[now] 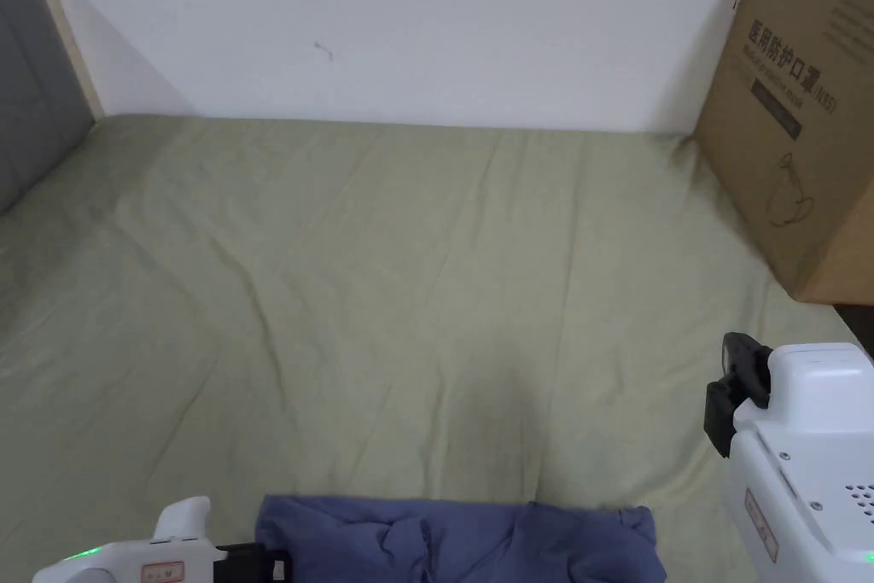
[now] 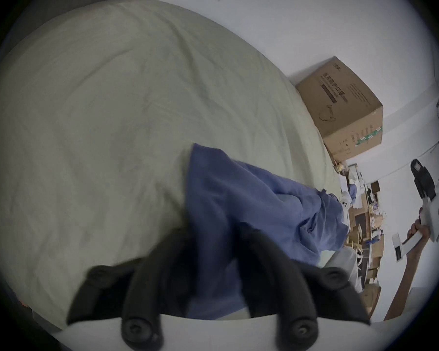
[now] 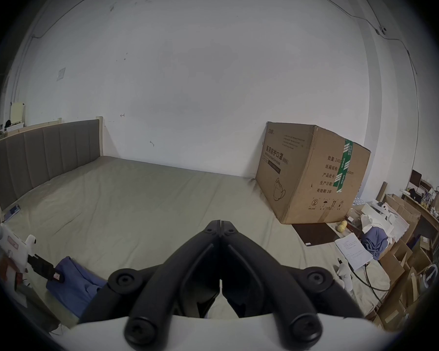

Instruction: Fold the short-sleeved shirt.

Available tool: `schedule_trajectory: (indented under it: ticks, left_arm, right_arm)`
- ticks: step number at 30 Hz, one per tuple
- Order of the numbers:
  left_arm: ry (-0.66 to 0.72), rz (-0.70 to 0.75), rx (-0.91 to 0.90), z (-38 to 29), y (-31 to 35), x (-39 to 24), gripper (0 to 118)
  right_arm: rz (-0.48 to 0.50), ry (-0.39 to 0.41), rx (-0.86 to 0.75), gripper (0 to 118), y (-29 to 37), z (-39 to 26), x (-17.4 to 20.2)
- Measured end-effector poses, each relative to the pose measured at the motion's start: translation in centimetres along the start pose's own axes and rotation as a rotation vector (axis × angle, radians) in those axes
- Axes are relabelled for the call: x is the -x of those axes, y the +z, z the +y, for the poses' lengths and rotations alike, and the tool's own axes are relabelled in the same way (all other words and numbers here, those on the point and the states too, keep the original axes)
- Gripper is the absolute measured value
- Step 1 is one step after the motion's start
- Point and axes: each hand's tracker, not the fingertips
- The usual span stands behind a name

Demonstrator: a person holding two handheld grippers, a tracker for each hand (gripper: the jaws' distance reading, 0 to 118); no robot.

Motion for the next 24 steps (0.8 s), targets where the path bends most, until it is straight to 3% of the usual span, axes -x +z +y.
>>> schedule_trajectory:
  ticks: [2, 4, 10, 16, 20, 24]
  left_arm:
    - [-0.009, 0.032, -0.004, -0.2, -0.6, -0.3, 13]
    - [-0.021, 0.050, -0.035, -0.4, 0.2, -1.0, 11]
    - [-0.051, 0.093, -0.131, -0.1, 5.6, -2.7, 6]
    - [-0.123, 0.255, -0.197, 0.8, 11.7, -2.2, 6]
    - [-0.105, 0.241, -0.199, 1.0, 13.5, -4.5, 6]
    - [-0.175, 0.171, -0.189, 1.2, 12.6, -10.0, 6]
  right_arm:
    - [0.001, -0.009, 0.004, 0, -0.1, 0.0, 0.0]
    - [0.002, -0.012, 0.004, 0, 0.0, 0.1, -0.1]
    - [0.012, -0.009, -0.020, 0, 0.1, 0.8, -0.3]
    - [0.037, -0.019, -0.049, 0, 0.8, 1.2, -0.4]
    - [0.043, -0.029, -0.065, 0, 1.5, 1.2, -0.7]
    - [0.038, -0.046, -0.071, 0, 1.8, 1.1, -1.3]
